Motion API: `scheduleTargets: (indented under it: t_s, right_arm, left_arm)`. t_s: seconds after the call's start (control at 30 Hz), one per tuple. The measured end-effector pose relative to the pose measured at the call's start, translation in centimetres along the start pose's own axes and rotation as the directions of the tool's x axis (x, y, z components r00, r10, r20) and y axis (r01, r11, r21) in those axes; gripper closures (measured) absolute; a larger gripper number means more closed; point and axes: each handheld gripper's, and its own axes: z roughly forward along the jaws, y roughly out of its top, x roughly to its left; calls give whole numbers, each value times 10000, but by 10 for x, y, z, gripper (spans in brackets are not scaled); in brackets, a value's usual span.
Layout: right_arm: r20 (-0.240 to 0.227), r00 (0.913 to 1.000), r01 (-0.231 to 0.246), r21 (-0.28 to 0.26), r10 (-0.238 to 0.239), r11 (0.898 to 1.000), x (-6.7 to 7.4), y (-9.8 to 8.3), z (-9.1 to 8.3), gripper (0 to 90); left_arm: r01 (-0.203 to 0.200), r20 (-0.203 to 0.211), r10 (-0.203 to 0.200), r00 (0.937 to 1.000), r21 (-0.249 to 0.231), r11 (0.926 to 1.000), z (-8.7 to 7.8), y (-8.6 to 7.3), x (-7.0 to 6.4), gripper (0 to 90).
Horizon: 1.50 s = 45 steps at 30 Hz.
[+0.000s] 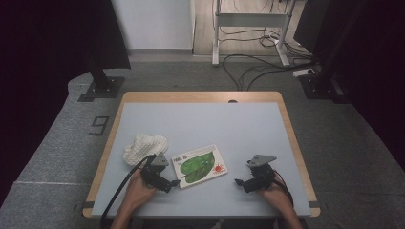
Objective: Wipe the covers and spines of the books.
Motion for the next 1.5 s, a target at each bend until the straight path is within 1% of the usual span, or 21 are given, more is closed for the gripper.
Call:
scheduleTargets:
  t_s: [0.07, 0.1, 0.2, 0.23, 0.4, 0.47, 0.6, 0.7, 0.8, 0.83, 0.87, 0.9, 1.0, 1.03, 1.17, 1.2, 1.27, 1.33, 1.43, 1.47, 1.5]
  right_arm:
    - [-10, 10000, 3, 10, -3, 10000, 0, 0, 0, 62]
    - [-3, 10000, -8, 9, 8, 10000, 0, 0, 0, 62]
    - [-12, 10000, -18, 23, 18, 10000, 0, 0, 0, 62]
    - [-14, 10000, -24, 28, 24, 10000, 0, 0, 0, 62]
    - [-24, 9999, -150, 54, 150, 9999, 0, 1, 0, 69]
    - [-69, 9996, -278, 48, 279, 9996, -1, 3, 0, 93]
    - [-113, 9998, -158, 2, 158, 9999, 1, 13, -1, 91]
    - [-242, 9997, -62, -71, 60, 10000, 2, 23, -1, 68]
    - [-254, 9997, 50, -27, -51, 10000, 3, 35, 1, 38]
    - [-254, 9997, 50, -27, -51, 10000, 3, 35, 1, 38]
    - [-366, 9993, 61, -49, -63, 10000, 2, 43, 4, 27]
    - [-372, 9993, 41, -42, -42, 10000, 2, 46, 6, 20]
    - [-499, 9988, 5, 51, -3, 10000, 2, 52, 11, 10]
    - [-574, 9983, -7, 106, 13, 9999, 3, 57, 18, 5]
    - [-731, 9973, -67, 171, 79, 9998, 1, 66, 31, 0]
    - [-731, 9973, -67, 171, 79, 9998, 1, 66, 31, 0]
    - [-801, 9967, -95, 148, 107, 9998, 0, 73, 40, 0]
    - [-839, 9964, -114, 181, 128, 9998, -1, 75, 42, 0]
    - [-905, 9956, -207, 367, 239, 9991, -4, 82, 54, 0]
    - [-905, 9956, -207, 367, 239, 9991, -4, 82, 54, 0]
    - [-966, 9950, -210, 473, 255, 9987, -6, 85, 60, 0]
  left_arm:
    - [18, 83, -17, 10000, -33, 10000, 1, 0, -1, 0]
    - [110, 265, -107, 9996, -124, 9999, 4, 1, -2, 0]
    - [56, 344, -50, 9994, -166, 9998, 6, 2, -5, 0]
    - [9, 438, -3, 9990, -147, 9999, 7, 3, -6, 0]
    - [-6, 394, 12, 9992, -164, 9999, 9, 3, -9, 0]
    - [-220, 343, 223, 9992, -106, 9997, 10, 3, -11, 0]
    - [-399, 244, 400, 9989, -44, 9992, 10, 1, -14, 0]
    - [-400, 243, 401, 9989, -37, 9992, 10, 1, -14, 0]
    - [-405, 244, 406, 9989, -37, 9992, 10, 1, -14, 0]
    - [-405, 244, 406, 9989, -37, 9992, 10, 1, -14, 0]
    - [-407, 245, 408, 9989, -46, 9992, 10, 1, -14, 0]
    - [-407, 240, 408, 9989, -49, 9992, 10, 1, -14, 0]
    - [-412, 245, 413, 9988, -50, 9991, 10, 1, -14, 0]
    - [-413, 242, 414, 9988, -50, 9991, 10, 1, -14, 0]
    - [-424, 228, 425, 9988, -50, 9991, 10, 1, -15, 0]
    - [-424, 228, 425, 9988, -50, 9991, 10, 1, -15, 0]
    - [-426, 224, 427, 9988, -54, 9991, 10, 1, -15, 0]
    - [-425, 223, 427, 9988, -57, 9991, 10, 1, -15, 0]
    - [-431, 219, 432, 9988, -61, 9991, 10, 0, -15, 0]
    - [-431, 219, 432, 9988, -61, 9991, 10, 0, -15, 0]
    - [-431, 219, 432, 9988, -64, 9991, 10, 0, -15, 0]
